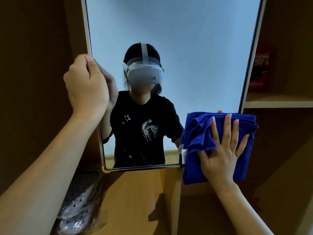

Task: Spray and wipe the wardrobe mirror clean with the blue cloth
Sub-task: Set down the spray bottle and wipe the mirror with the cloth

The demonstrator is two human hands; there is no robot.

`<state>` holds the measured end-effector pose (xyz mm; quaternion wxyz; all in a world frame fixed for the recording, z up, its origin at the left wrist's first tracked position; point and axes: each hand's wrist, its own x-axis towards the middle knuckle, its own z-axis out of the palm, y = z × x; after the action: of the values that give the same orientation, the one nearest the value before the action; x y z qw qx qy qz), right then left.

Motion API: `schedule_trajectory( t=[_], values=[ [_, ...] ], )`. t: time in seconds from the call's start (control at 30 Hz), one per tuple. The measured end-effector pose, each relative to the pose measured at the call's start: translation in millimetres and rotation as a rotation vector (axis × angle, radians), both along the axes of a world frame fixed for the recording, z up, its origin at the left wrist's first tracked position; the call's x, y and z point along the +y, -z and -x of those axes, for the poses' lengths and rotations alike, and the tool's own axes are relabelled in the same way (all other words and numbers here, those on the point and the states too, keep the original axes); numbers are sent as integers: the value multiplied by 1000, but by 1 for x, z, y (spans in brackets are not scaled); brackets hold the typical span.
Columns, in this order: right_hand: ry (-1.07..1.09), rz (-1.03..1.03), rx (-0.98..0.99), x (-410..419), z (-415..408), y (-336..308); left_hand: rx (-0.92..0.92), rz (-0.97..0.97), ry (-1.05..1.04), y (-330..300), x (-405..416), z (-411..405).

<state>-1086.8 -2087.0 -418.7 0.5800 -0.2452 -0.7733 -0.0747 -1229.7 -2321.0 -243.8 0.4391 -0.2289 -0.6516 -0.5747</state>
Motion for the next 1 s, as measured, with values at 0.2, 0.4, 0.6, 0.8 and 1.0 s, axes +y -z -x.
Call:
schedule_trajectory(
  t=[0.2, 0.4, 0.6, 0.8, 1.0],
  values=[
    [6, -22, 52, -4, 5, -59, 5, 7, -8, 0, -1, -3],
    [9, -94, 83, -1, 6, -138, -25, 26, 29, -2, -5, -2],
    [27, -20, 75, -5, 11, -30, 4, 39, 51, -1, -6, 0],
    [26, 43, 55, -10, 12, -25, -28, 71, 144, -1, -13, 6],
    [35, 29, 170, -18, 20, -207, -61, 114, 144, -4, -17, 5]
  ],
)
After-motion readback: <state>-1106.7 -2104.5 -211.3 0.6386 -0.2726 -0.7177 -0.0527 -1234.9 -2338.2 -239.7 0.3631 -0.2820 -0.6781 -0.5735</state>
